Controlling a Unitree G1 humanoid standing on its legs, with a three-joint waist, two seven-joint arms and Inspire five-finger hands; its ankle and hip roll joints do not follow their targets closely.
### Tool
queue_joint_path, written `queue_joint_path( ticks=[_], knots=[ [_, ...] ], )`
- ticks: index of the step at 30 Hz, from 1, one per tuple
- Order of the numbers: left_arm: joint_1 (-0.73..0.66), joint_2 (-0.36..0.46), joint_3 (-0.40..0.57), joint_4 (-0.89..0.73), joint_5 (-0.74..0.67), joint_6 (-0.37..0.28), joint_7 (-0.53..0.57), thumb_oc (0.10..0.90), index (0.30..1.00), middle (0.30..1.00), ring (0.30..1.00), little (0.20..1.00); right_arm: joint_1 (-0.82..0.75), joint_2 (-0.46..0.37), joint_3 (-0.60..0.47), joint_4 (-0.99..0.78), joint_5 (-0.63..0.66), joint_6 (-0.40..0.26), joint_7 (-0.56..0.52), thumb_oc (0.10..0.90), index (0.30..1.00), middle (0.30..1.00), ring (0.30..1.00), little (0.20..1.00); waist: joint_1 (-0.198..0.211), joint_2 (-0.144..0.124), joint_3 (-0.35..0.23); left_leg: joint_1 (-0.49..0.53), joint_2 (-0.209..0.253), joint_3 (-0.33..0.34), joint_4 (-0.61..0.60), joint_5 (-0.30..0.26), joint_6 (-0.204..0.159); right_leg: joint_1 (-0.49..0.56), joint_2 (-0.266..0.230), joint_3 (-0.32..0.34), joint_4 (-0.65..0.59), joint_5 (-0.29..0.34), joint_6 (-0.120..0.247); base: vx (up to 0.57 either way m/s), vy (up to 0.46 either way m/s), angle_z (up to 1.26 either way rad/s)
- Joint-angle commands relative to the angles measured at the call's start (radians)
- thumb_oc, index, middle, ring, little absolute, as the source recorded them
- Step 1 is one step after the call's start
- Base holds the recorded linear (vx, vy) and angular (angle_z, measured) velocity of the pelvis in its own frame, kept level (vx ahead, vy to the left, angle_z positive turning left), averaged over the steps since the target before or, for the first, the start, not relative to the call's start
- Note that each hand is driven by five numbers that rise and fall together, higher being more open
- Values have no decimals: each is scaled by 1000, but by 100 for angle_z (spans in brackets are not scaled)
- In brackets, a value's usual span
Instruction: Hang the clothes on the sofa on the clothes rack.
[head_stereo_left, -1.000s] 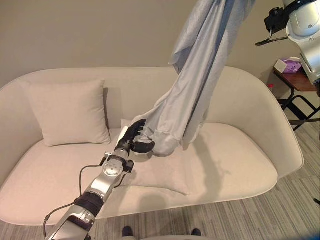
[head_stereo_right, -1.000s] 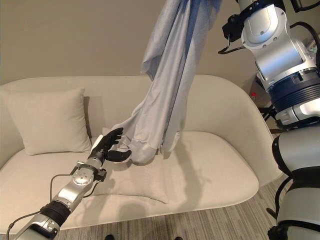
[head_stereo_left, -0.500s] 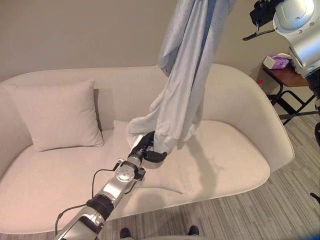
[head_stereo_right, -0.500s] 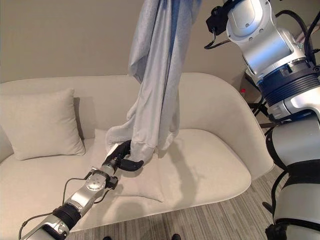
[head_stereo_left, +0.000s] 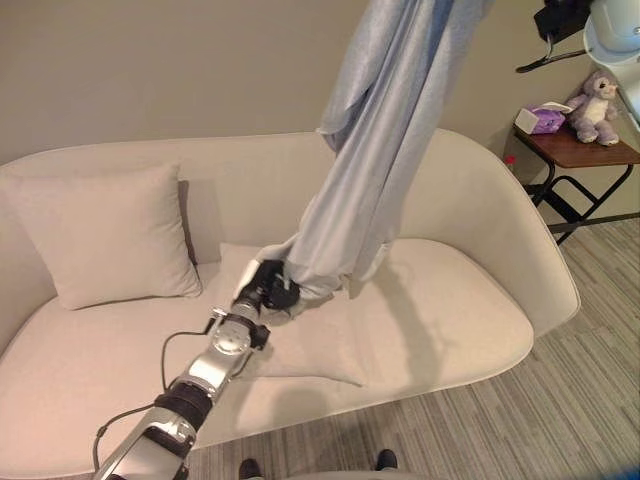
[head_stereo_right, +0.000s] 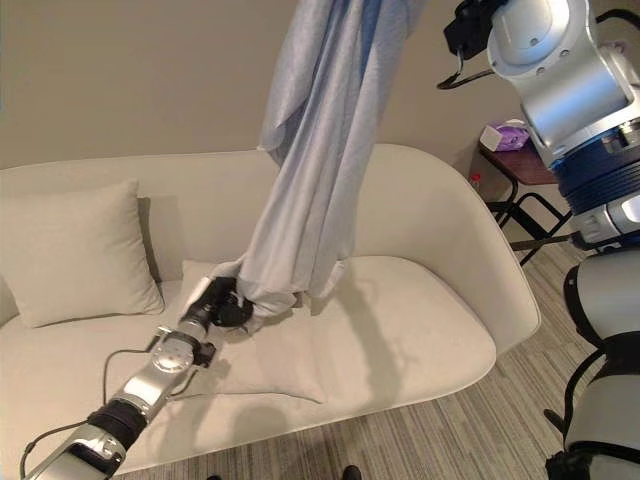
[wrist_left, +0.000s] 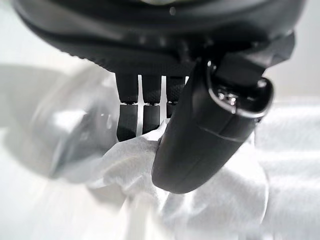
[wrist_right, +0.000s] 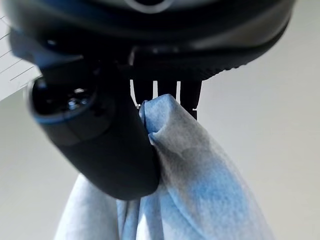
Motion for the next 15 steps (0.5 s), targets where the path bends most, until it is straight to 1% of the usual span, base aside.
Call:
queue_joint_path(
  ticks=[1,3,4,5,6,7,8,9,11,12,13,14,15],
  knots=[
    [-148,128,56,-109,34,-104,74,400,300,300,300,300,-213,-65,-16,74,44,-26,-61,400,300,300,300,300,58,-32,-80,52,-9,-33,4,-138,-25,90,9,-56,13,-84,27,-25,55,17],
    [-160,205,127,-156,33,-111,91,400,300,300,300,300,-174,-104,-47,51,56,-28,-42,400,300,300,300,300,69,-30,-80,49,-20,-47,4,-138,-22,100,-1,-70,13,-78,32,-18,77,13],
    [-177,261,164,-171,33,-117,103,400,300,300,300,300,-141,-129,-70,31,60,-30,-31,400,300,300,300,300,77,-29,-80,49,-27,-55,4,-140,-19,107,-8,-79,13,-73,38,-20,145,24],
    [-199,344,216,-187,50,-114,119,400,300,300,300,300,-49,-173,-135,-24,62,-34,-18,400,300,300,300,300,89,-23,-77,45,-45,-70,4,-144,-10,113,-24,-94,13,-58,47,-26,174,32],
    [-213,406,255,-188,49,-118,125,400,300,300,300,300,8,-194,-177,-56,68,-41,-11,400,300,300,300,300,100,-16,-73,44,-56,-77,4,-150,-7,117,-35,-104,13,-47,56,-32,141,35],
    [-213,410,254,-189,48,-118,124,400,300,300,300,300,23,-195,-193,-62,66,-40,-12,400,300,300,300,300,97,-23,-73,41,-59,-78,4,-146,-5,116,-38,-105,13,-44,56,-39,102,32],
    [-221,465,282,-191,44,-119,130,400,300,300,300,300,87,-211,-242,-86,65,-38,-7,400,300,300,300,300,102,-23,-72,38,-70,-84,4,-149,1,115,-52,-112,13,-25,63,-41,97,26],
    [-238,527,306,-190,42,-120,142,400,300,300,300,300,137,-221,-273,-109,61,-41,-2,400,300,300,300,300,110,-16,-68,35,-77,-87,4,-153,5,112,-61,-118,14,-14,69,-75,139,21],
    [-263,656,350,-178,29,-126,161,400,300,300,300,300,260,-223,-371,-152,51,-41,7,400,300,300,300,300,128,-20,-55,23,-95,-85,4,-147,17,89,-84,-134,22,26,73,-184,186,20],
    [-303,810,400,-166,48,-110,195,400,300,300,300,300,378,-197,-450,-203,35,-39,8,400,300,300,300,300,156,6,-12,20,-99,-74,4,-141,36,37,-102,-160,174,11,68,-213,176,15],
    [-310,814,393,-164,47,-111,195,400,300,300,300,300,392,-196,-465,-208,33,-38,7,400,300,300,300,300,157,1,-10,22,-99,-73,4,-141,36,33,-104,-157,184,5,68,-210,162,6],
    [-332,838,394,-170,41,-109,207,400,300,300,300,300,415,-178,-467,-226,28,-38,10,400,300,300,300,300,158,8,3,18,-97,-78,4,-131,42,28,-81,-138,229,-32,57,-113,52,4],
    [-359,864,381,-157,32,-108,212,400,300,300,300,300,440,-170,-475,-240,27,-38,16,400,300,300,300,300,162,6,14,12,-95,-79,4,-116,48,14,-54,-111,284,-77,43,-191,83,0]
  ],
)
